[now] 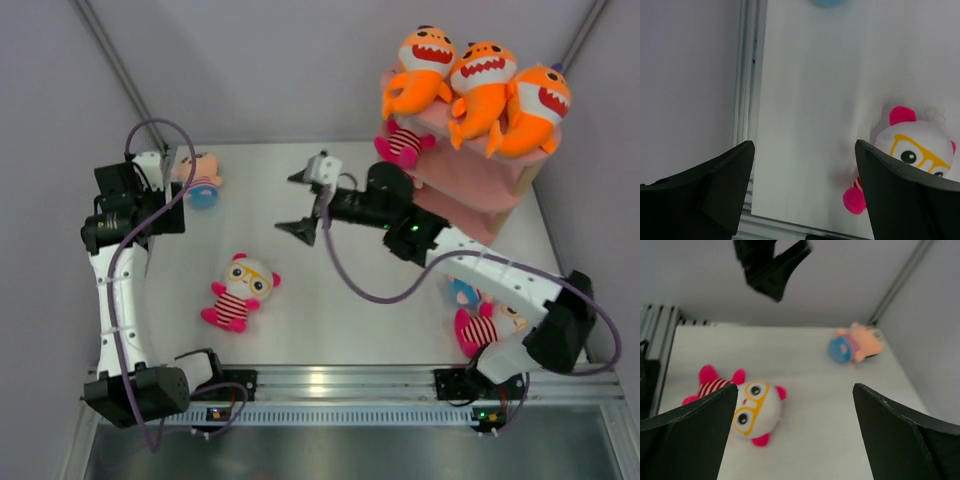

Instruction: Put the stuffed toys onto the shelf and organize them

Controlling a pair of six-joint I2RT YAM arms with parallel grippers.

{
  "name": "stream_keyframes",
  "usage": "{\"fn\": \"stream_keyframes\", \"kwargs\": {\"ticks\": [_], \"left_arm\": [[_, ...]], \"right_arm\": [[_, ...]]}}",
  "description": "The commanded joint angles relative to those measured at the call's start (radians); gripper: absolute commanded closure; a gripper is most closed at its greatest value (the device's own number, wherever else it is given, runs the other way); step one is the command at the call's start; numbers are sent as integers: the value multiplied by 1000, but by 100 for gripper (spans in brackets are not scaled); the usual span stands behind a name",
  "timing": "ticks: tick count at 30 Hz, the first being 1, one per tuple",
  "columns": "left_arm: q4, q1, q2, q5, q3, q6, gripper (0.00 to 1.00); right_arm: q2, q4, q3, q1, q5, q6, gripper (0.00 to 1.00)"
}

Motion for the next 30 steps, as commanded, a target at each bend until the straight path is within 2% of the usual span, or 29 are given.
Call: {"fn": "stream_keyframes", "kwargs": {"ticks": [1, 3, 5, 11, 17, 23, 24, 25, 27, 28, 30], "left_arm": [[-4, 41, -9, 12, -123, 10, 12], [5, 73, -15, 10, -156, 10, 12], [5, 102, -29, 12, -163, 12, 13], [4, 112, -66, -43, -127, 35, 12], [4, 112, -64, -16, -119, 38, 12], [4, 112, -55, -4, -120, 36, 11], [2, 113, -53, 2, -117, 38, 12], [4, 113, -53, 25, -117, 38, 12], [7, 113, -53, 29, -117, 41, 12], [5, 113, -50, 29, -116, 41, 12], [5, 113, -47, 29, -113, 42, 12]], "right_arm": [[156, -37, -28, 168, 3, -18, 1], [221, -31, -14, 212, 40, -73, 1], [308, -38, 9, 275, 123, -143, 5], [459, 0, 40, 383, 129, -248, 6], [618, 34, 93, 463, 286, -257, 7], [776, -9, 202, 475, 401, -256, 11], [799, -31, 225, 475, 422, -253, 13], [841, -72, 247, 475, 432, -248, 26], [873, -94, 285, 476, 468, -224, 43], [885, -95, 287, 475, 471, -216, 58], [887, -101, 281, 475, 481, -214, 71]]}}
